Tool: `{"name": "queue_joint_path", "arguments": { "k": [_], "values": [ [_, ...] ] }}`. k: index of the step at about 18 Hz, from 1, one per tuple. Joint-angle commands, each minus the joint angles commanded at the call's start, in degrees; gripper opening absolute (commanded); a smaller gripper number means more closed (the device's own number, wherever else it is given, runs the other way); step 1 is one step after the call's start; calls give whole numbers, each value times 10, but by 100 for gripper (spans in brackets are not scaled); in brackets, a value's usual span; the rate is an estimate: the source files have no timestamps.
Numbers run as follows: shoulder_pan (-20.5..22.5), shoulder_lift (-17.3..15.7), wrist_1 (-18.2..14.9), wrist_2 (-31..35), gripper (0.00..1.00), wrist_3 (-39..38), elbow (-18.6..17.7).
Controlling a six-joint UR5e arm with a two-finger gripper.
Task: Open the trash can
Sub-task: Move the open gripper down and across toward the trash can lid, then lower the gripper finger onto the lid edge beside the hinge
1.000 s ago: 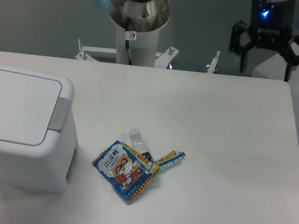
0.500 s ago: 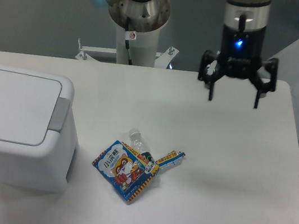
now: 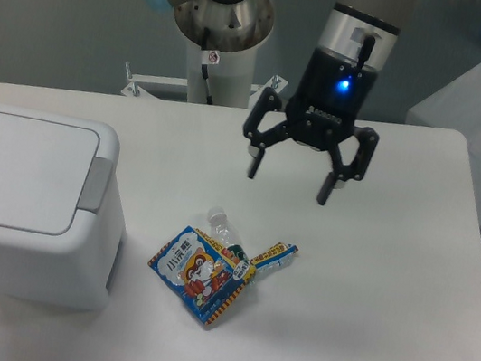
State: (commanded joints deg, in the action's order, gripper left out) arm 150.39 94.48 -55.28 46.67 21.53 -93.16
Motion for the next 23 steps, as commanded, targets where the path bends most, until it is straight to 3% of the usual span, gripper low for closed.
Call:
{"name": "queue_joint_path", "arguments": {
  "k": [12, 23],
  "values": [
    [-91, 30, 22, 9, 100, 2, -1],
    [-128, 55, 26, 54, 100, 5, -4]
  ]
}}
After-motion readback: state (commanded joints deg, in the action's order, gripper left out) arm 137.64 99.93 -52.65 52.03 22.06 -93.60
